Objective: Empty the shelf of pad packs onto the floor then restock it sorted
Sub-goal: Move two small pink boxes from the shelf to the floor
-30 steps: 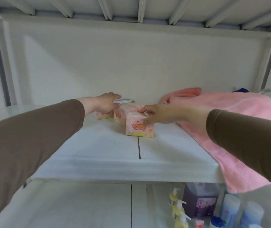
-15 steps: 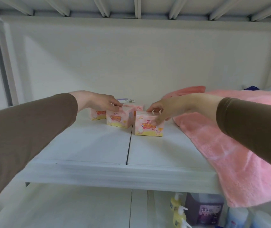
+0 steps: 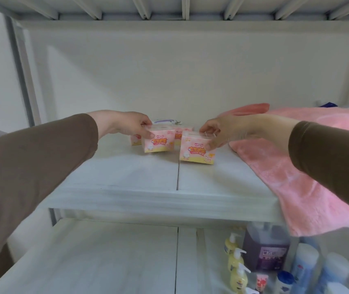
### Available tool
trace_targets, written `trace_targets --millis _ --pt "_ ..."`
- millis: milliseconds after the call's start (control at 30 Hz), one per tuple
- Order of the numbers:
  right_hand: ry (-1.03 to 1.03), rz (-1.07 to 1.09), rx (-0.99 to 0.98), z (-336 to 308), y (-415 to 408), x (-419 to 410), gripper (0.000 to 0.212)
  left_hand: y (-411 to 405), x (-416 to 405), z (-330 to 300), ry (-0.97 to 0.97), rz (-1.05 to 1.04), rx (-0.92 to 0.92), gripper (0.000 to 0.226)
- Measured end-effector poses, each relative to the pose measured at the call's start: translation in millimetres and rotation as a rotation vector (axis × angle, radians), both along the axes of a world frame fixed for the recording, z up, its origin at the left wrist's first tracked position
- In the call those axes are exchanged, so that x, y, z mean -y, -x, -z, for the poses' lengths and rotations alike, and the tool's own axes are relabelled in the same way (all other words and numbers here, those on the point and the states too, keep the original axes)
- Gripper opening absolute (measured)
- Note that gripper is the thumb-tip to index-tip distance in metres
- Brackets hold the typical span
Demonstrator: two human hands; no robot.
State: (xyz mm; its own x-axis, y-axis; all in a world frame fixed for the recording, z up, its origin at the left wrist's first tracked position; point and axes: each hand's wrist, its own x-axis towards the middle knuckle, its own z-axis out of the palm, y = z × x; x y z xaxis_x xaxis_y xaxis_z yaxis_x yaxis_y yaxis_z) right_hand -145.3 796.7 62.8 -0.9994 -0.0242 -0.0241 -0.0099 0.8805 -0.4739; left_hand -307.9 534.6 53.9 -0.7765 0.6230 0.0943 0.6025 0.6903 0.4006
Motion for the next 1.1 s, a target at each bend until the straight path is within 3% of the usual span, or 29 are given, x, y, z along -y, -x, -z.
trace_targets --millis 233,367,767,1100 --pt "0.065 0.014 -0.093 1.3 -43.6 48.5 0.056 -43.4 59.7 -6.5 -0.070 0.098 0.028 0.038" --pt "0.082 0.035 -0.112 7.8 -73.1 83.9 0.062 -72.6 95.5 -0.7 -0.081 0.151 0.056 0.035" --pt "0.085 0.029 -0.080 28.5 -170.4 170.3 0.061 -165.0 189.7 18.6 -0.078 0.211 0.144 0.038" --pt "0.130 0.006 0.052 113.5 -237.0 202.7 0.053 -249.9 241.4 104.3 -0.069 0.151 0.254 0.045"
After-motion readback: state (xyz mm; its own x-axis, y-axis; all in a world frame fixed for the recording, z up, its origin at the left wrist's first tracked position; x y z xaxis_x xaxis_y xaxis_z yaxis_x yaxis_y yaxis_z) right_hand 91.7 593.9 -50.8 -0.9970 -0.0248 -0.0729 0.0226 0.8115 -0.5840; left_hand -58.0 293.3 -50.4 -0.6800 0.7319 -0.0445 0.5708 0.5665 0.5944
